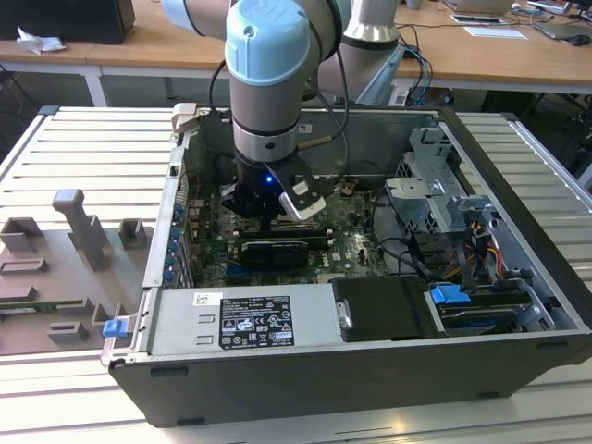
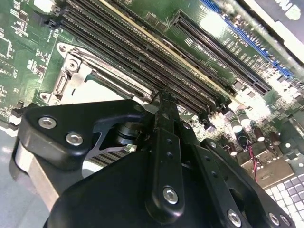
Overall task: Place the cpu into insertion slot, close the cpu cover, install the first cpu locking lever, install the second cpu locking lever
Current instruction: 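Install the second cpu locking lever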
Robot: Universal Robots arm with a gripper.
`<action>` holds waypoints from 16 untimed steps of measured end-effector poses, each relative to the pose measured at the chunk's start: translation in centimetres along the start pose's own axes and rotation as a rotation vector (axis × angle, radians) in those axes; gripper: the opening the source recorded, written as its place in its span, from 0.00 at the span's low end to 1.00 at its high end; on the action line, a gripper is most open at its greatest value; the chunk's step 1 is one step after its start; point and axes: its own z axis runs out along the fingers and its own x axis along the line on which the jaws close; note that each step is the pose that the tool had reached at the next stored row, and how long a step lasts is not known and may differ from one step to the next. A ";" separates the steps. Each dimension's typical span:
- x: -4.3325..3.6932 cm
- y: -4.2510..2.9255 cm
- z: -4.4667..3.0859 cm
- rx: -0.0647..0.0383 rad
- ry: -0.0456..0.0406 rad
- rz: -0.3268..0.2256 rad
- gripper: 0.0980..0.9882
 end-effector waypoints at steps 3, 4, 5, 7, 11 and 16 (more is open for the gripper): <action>0.03 -0.05 0.34 -0.025 -0.0022 0.000 0.01; 0.06 -0.05 0.41 -0.031 -0.0025 0.000 0.01; 0.11 -0.06 0.45 -0.035 -0.0029 0.000 0.01; 0.39 -0.06 0.55 -0.042 -0.0038 0.000 0.01; 0.47 0.07 0.38 -0.044 -0.0043 0.000 0.01; 0.42 0.39 -1.23 -0.043 -0.0040 0.000 0.01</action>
